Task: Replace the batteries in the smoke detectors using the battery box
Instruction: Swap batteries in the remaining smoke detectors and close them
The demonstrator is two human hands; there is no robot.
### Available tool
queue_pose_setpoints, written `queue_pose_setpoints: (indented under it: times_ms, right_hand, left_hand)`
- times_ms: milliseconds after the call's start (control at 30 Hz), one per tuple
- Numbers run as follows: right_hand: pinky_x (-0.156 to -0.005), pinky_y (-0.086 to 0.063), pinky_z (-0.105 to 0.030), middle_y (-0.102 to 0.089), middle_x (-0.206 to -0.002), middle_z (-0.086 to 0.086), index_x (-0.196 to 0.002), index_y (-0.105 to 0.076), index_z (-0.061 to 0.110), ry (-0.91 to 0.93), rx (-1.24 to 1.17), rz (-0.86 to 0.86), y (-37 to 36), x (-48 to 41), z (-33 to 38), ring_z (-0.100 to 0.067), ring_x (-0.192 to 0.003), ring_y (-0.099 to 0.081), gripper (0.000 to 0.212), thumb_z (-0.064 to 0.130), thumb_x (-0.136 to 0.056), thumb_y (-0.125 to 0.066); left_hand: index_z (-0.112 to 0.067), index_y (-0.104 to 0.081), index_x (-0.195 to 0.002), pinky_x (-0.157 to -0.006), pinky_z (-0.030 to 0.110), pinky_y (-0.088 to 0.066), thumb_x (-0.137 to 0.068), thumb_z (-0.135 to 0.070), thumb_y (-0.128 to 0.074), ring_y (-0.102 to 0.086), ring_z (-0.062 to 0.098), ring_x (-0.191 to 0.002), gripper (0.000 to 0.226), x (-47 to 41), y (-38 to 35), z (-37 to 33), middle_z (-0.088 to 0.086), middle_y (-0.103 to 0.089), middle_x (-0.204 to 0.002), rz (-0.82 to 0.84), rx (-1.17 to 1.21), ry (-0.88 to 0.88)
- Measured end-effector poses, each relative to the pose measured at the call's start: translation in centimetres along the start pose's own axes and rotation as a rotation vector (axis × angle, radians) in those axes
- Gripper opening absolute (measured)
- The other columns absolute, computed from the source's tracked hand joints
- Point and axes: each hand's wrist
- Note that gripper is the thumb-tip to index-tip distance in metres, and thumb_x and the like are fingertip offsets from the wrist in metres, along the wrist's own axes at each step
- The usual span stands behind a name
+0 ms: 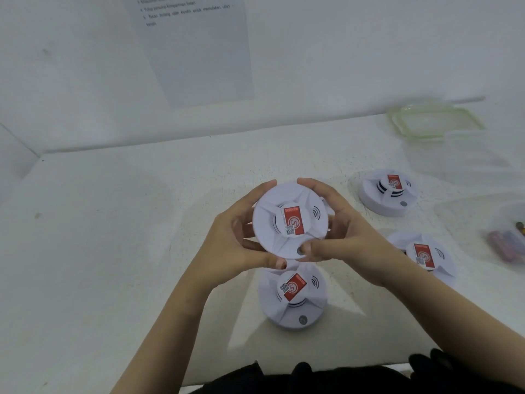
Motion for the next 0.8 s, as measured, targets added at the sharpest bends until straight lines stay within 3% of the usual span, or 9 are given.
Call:
queue_pose_setpoints:
  times_ms: [167,367,533,800]
  right_hand:
    - [-0.073,-0.055,-0.036,-0.063,-0.120,-0.009,-0.135,-0.039,0.040,-0.028,0.001,0.032,0.2,0.0,0.0,-0.034,-0.105,-0.062,0.081,-0.005,-0.073,-0.067]
    - [-0.078,-0.055,-0.032,-0.066,-0.119,-0.005,-0.138,-0.041,0.032,-0.052,0.108,0.018,0.7,0.2,0.8,-0.022,-0.103,-0.065,0.066,-0.006,-0.086,-0.058]
    - [-0.079,-0.056,-0.033,-0.065,-0.120,-0.004,-0.137,-0.043,0.032,-0.071,0.105,0.016,0.7,0.1,0.9,-0.023,-0.103,-0.066,0.066,-0.007,-0.086,-0.057]
    - [-0.078,-0.056,-0.033,-0.066,-0.119,-0.007,-0.137,-0.044,0.031,-0.085,0.081,0.021,0.7,0.0,0.7,-0.025,-0.103,-0.066,0.066,-0.006,-0.085,-0.058]
  left_hand:
    - [-0.034,-0.045,-0.133,-0.072,0.027,-0.058,-0.057,0.009,-0.085,-0.062,0.011,-0.113,0.096,0.1,0.1,0.2,-0.015,-0.064,-0.123,0.001,-0.005,0.007]
    - [-0.035,-0.045,-0.134,-0.072,0.028,-0.058,-0.056,0.007,-0.087,-0.063,0.011,-0.111,0.098,0.4,0.5,0.5,-0.014,-0.064,-0.123,0.006,-0.002,0.030]
    - [-0.037,-0.041,-0.137,-0.074,0.028,-0.058,-0.055,-0.001,-0.085,-0.061,0.011,-0.114,0.099,0.6,0.4,0.7,-0.014,-0.062,-0.127,-0.004,0.004,0.036]
    - [-0.037,-0.043,-0.137,-0.073,0.029,-0.058,-0.057,0.003,-0.084,-0.062,0.014,-0.113,0.098,0.6,0.8,1.0,-0.011,-0.063,-0.126,0.007,0.015,0.047]
Point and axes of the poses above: each hand's wrist, its own x-axis away from the middle knuckle, its own y-axis out of the back of the hand, z = x × y
